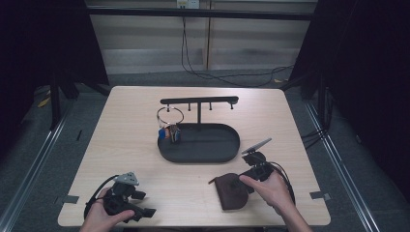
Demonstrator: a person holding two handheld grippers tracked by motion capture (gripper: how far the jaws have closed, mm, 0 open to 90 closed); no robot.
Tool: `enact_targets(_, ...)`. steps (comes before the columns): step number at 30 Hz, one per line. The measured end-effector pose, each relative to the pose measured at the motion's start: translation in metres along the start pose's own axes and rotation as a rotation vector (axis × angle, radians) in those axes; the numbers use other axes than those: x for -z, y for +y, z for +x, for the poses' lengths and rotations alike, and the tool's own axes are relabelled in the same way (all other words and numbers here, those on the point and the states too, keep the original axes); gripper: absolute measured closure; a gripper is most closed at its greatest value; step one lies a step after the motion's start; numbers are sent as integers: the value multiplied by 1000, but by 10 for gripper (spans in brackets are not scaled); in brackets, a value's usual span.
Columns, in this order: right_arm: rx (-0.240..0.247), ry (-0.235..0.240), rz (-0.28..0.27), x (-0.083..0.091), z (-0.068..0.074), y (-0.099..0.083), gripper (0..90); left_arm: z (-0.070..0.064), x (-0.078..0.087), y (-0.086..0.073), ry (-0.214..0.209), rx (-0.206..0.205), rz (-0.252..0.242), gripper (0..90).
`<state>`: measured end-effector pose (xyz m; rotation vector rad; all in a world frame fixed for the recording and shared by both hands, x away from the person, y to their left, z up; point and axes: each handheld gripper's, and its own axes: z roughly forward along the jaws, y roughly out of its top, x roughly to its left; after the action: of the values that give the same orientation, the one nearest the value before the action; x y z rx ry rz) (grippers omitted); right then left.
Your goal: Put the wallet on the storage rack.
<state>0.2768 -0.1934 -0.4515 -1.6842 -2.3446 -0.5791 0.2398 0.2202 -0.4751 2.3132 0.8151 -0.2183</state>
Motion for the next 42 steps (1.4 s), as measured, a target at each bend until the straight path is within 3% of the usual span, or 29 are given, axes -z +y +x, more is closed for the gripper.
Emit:
enact_targets(5,-23,17,24,-7,-2,-1,228,-1,0,0,0,-10,10,219)
enact_targets(7,-32,18,42,-14,-3,-2,280,-1,0,0,1,-10,11,219)
enact_targets(10,-49,18,53,-17,-3,-2,272,-1,-2,0,9,-2,8,220)
enact_targets(13,-75,49,41,-19,-7,-3,277,-1,-2,0,3,-8,16,228)
enact_targets(26,-81,31,45,-19,-5,-2,326,-1,-3,0,12,-10,25,234)
enact_targets(30,-104,42,41,-14,-10,1,444,-2,-3,0,0,-8,18,233)
enact_targets(34,-100,33,48,-14,-8,2,453,0,-2,0,-5,-10,18,233)
enact_targets(35,-78,12,40,-11,-7,4,519,0,-2,0,-12,-11,18,231)
enact_targets(42,-66,3,55,-8,-5,8,585,-1,-3,0,-15,-25,40,225)
